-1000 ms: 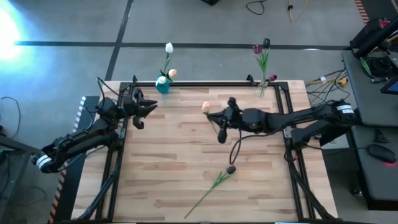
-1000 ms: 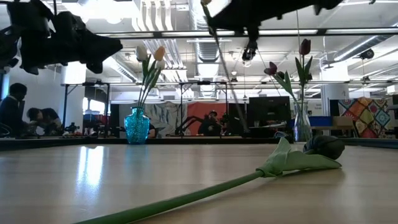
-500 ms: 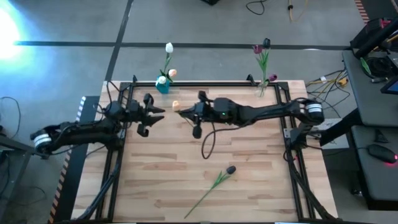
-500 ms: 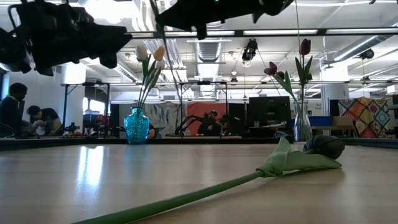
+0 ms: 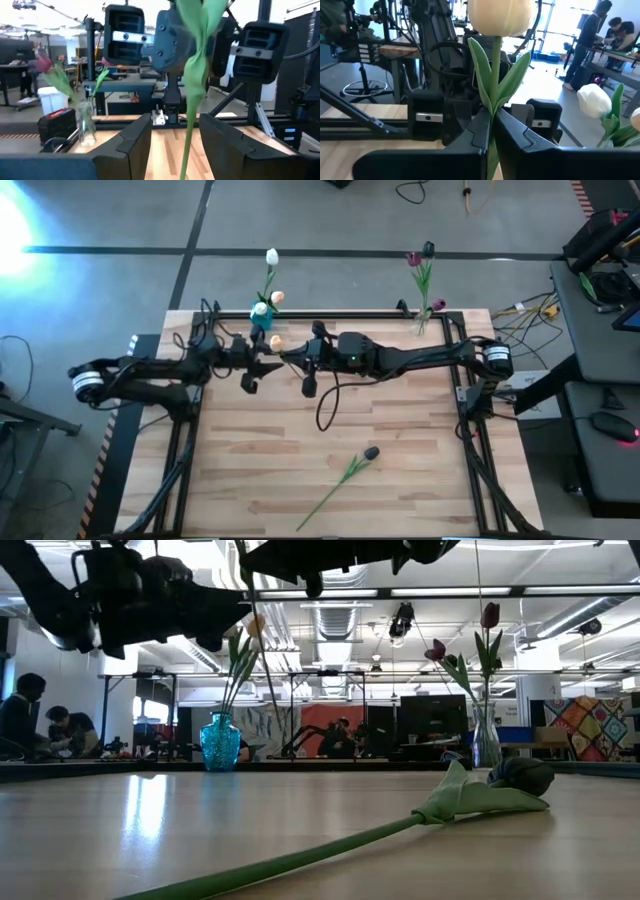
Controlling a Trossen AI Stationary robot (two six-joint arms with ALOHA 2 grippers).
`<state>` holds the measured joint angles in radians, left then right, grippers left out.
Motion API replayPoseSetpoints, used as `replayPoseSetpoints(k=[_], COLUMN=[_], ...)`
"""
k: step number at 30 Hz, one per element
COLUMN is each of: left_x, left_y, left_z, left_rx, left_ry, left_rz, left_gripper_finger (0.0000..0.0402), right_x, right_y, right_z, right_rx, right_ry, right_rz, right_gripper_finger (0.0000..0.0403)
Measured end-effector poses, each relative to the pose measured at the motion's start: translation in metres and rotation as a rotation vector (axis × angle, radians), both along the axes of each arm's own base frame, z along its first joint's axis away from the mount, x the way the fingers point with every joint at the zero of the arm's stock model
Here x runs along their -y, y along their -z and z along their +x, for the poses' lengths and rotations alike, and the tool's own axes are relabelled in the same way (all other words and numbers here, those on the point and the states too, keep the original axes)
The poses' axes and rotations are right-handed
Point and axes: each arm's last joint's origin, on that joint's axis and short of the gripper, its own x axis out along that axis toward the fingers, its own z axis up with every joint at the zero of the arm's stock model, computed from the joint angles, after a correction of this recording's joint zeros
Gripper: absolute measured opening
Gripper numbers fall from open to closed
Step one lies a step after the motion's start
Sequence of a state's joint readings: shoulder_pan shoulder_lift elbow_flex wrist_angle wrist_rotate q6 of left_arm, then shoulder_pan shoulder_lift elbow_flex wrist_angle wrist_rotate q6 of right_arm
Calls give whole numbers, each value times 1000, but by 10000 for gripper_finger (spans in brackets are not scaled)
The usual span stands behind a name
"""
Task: Sort flowers into vase by color
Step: Put the orange flower into the blue vase
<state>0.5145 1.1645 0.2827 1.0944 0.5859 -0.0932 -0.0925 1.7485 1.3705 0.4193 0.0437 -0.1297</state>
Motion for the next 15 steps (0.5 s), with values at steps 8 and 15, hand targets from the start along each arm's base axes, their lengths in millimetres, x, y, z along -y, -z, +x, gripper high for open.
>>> replayPoseSetpoints(k=[8, 15], left_x=[0, -3], left_y=[-4, -8], left_z=[19, 30], left_rx=[21, 25], left_ry=[74, 119], left_rz=[2, 5], left_gripper_finger=[153, 149], right_x=[1, 1], right_y=[-1, -1], right_z=[0, 0], right_rx=[7, 7], right_ry=[2, 2], right_rz=[-6, -7], right_gripper_finger=[13, 13])
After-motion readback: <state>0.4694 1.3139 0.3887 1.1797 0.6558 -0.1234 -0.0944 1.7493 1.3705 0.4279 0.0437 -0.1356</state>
